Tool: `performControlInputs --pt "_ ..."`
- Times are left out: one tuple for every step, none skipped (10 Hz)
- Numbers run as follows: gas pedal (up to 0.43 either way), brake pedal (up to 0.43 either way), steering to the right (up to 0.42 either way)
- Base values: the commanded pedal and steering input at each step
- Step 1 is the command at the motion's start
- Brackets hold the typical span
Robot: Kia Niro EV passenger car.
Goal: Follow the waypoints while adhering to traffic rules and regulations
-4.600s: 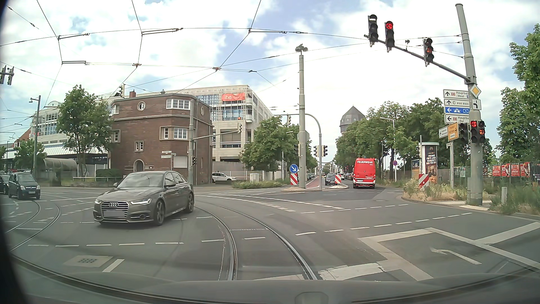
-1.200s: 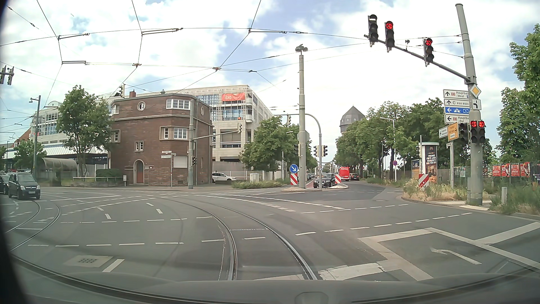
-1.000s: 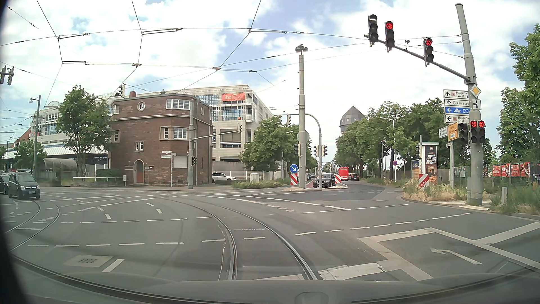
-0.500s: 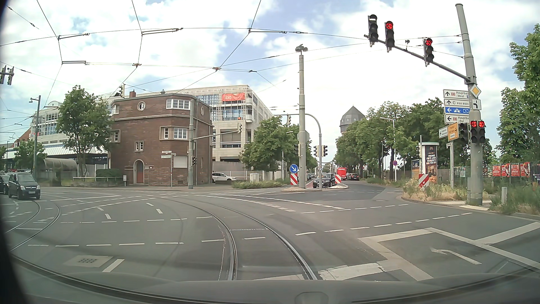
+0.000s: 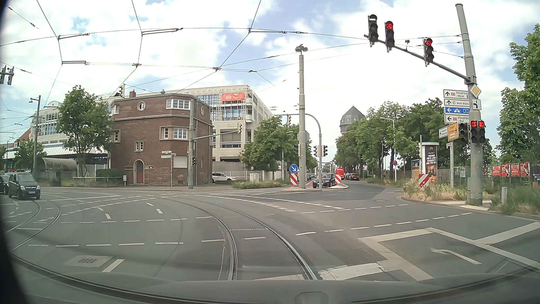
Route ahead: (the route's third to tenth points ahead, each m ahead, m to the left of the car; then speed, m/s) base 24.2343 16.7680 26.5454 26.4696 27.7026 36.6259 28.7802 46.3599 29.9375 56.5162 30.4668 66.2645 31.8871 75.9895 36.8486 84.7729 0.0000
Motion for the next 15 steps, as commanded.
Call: performControlInputs --pt "0.000 0.238 -0.110" --pt "0.000 0.238 -0.110" --pt "0.000 0.238 -0.109" --pt "0.000 0.238 -0.110" --pt "0.000 0.238 -0.110" --pt "0.000 0.238 -0.109" --pt "0.000 0.238 -0.110" --pt "0.000 0.238 -0.109" --pt "0.000 0.238 -0.110" --pt "0.000 0.238 -0.110" --pt "0.000 0.238 -0.110" --pt "0.000 0.238 -0.109" --pt "0.000 0.238 -0.109" --pt "0.000 0.238 -0.110" --pt "0.000 0.238 -0.110"
